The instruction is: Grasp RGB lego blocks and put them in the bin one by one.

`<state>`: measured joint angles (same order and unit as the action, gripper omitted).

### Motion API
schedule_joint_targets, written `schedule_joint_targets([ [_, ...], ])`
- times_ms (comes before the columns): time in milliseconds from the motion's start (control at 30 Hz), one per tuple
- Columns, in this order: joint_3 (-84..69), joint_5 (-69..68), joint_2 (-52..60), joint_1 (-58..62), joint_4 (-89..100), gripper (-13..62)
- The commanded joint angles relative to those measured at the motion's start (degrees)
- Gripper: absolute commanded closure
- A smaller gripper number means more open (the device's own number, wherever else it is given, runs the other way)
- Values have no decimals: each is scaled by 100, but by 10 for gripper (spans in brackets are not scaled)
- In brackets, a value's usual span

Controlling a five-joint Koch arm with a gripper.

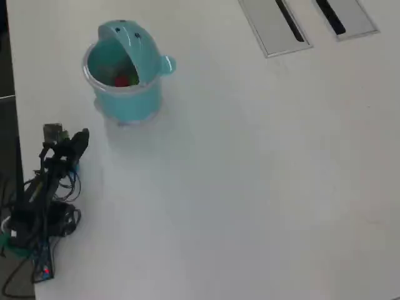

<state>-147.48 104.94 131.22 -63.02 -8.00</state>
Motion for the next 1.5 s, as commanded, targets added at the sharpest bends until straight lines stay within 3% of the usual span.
schedule_joint_targets([
  [0,158,-105,422,-132,9,209],
  [467,-404,-466,422,-580,-1134,178],
  [1467,-967,-519,149,-914,-1099,178],
])
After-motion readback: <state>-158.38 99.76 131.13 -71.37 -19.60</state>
